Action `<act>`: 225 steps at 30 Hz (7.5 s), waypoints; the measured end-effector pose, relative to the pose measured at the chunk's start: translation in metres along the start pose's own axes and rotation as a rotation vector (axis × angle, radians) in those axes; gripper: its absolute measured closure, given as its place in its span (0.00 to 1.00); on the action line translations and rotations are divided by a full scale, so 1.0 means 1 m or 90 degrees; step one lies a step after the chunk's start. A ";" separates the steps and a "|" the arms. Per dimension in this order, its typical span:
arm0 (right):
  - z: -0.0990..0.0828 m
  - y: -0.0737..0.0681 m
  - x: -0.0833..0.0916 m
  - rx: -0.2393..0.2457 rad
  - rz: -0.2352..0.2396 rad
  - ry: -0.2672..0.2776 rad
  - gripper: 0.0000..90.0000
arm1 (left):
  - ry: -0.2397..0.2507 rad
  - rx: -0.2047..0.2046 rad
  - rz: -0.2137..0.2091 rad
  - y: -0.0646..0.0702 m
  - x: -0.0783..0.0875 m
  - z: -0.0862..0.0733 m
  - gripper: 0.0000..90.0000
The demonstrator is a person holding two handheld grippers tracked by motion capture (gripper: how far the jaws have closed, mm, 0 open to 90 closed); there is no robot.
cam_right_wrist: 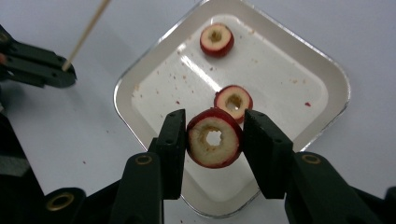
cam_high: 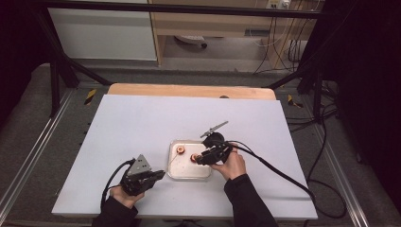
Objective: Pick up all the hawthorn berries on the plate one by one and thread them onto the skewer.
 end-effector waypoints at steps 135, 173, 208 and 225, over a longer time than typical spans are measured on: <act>-0.019 -0.019 -0.028 -0.190 0.203 0.629 0.69 | 0.074 0.156 0.020 0.019 -0.008 0.018 0.98; -0.033 -0.033 -0.027 -0.098 0.158 0.457 0.46 | 0.078 0.130 0.030 0.006 -0.006 0.012 0.98; 0.017 0.014 -0.029 0.024 -0.029 -0.003 0.37 | 0.043 0.078 0.021 -0.007 0.000 -0.004 0.98; 0.022 0.018 -0.052 0.079 -0.025 -0.109 0.55 | 0.041 0.074 0.019 -0.006 -0.001 -0.004 0.98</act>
Point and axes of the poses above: each handheld gripper's, and its own axes: x roughly backward along the jaws, z roughly out of its top, y roughly to its right, the point moved 2 cm from there along -x, roughly forward along the jaws, and after that the axes turned 5 degrees about z, right-handed, at the moved point
